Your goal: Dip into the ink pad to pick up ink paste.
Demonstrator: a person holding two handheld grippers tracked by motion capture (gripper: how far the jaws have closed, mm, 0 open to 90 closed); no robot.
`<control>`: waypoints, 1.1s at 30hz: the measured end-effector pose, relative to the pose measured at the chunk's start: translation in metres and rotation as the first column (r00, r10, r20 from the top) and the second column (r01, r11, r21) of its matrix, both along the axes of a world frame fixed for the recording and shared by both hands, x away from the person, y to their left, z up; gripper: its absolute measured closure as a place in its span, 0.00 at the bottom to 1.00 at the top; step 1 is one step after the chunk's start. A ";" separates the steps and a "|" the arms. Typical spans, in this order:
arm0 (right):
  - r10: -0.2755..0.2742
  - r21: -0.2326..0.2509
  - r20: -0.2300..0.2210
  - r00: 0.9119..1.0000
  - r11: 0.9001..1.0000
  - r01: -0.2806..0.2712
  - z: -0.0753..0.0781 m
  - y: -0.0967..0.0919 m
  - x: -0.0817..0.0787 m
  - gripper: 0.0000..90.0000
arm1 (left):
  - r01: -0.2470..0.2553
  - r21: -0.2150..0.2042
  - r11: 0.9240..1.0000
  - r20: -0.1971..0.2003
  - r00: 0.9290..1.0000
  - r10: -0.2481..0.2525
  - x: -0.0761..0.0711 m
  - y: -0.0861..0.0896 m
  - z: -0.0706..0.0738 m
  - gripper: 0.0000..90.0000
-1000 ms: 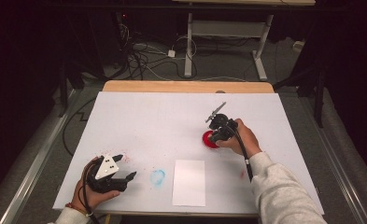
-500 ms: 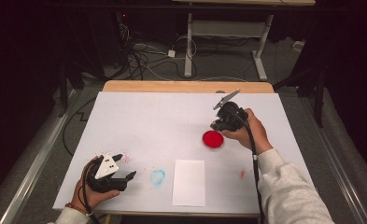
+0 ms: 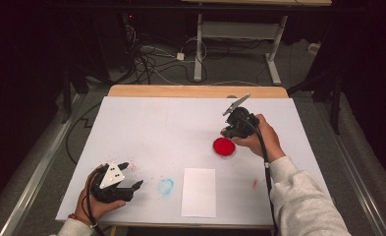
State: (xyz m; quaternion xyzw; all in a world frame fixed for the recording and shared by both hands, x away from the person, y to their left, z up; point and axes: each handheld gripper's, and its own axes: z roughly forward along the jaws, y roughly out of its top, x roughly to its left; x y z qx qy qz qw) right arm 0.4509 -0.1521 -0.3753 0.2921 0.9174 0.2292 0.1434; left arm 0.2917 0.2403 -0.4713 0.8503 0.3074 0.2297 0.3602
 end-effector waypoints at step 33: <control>-0.026 -0.076 -0.115 0.993 0.997 0.017 -0.056 0.006 0.012 0.85 | 0.010 0.011 1.000 -0.013 1.000 -0.010 0.000 -0.001 -0.002 0.25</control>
